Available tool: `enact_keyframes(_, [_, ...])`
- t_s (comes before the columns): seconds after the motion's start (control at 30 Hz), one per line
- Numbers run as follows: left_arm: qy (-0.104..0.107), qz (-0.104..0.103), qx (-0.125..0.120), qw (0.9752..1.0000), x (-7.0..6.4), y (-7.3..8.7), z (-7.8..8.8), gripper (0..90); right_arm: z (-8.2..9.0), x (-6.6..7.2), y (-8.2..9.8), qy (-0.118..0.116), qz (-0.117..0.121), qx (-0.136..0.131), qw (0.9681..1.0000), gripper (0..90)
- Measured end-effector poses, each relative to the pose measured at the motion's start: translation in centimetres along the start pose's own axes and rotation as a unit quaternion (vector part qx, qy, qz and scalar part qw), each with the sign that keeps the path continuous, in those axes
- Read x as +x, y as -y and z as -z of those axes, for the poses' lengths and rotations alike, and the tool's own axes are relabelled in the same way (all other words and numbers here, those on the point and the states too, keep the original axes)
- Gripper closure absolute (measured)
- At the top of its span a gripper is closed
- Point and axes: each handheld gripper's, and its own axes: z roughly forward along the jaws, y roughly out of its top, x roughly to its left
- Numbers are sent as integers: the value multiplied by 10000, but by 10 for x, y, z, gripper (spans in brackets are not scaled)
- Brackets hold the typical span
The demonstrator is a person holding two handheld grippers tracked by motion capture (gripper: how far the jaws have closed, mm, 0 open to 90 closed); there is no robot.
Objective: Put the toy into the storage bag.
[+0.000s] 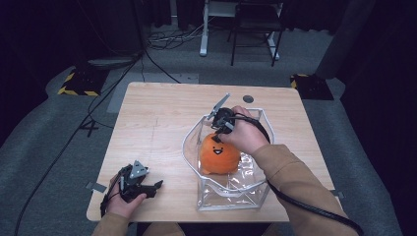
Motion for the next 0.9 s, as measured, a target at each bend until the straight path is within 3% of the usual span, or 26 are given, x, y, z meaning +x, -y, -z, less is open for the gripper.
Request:
enact_keyframes(0.27, [5, 1, 1, 10000, 0, 0, 0, 229, -6, -4, 6, -53, -56, 229, 9997, 676])
enact_keyframes(0.57, [5, -1, 2, 10000, 0, 0, 0, 230, -3, -5, 6, -105, -125, 79, 9998, 610])
enact_keyframes(0.9, [2, -13, 2, 10000, 0, 0, 0, 229, 17, -2, 11, -47, -168, -247, 9995, 566])
